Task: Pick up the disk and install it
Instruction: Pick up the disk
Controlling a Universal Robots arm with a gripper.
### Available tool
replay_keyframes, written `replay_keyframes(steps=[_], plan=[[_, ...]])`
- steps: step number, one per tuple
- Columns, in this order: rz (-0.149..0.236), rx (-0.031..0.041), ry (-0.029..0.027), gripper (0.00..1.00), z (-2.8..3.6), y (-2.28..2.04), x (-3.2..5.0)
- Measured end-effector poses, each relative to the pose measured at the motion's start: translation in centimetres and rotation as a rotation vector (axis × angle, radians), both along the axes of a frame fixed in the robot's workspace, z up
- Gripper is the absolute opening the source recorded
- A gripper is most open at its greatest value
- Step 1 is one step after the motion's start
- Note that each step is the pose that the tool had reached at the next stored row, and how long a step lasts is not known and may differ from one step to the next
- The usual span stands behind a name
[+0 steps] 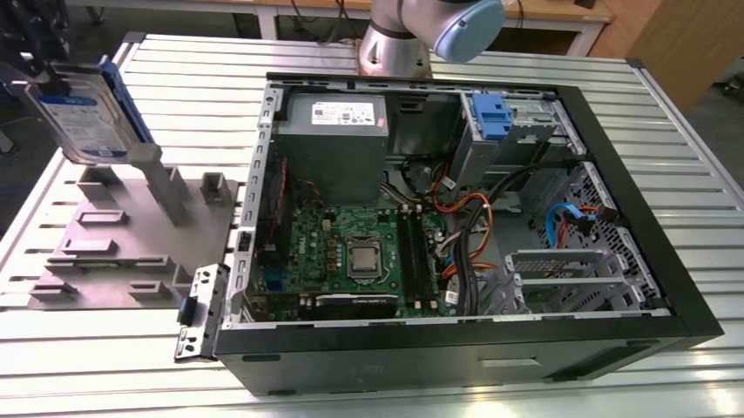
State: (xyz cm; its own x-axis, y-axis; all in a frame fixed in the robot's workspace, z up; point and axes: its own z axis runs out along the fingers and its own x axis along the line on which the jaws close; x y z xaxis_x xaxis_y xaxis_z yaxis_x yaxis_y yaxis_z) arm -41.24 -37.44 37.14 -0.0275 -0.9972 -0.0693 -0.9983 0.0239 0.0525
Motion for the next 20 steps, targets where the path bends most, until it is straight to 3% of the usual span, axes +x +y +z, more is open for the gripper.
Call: replay_keyframes(steps=[20], plan=[[0.000, 0.0000, 0.0000, 0.35, 8.52, 0.00, 0.02]])
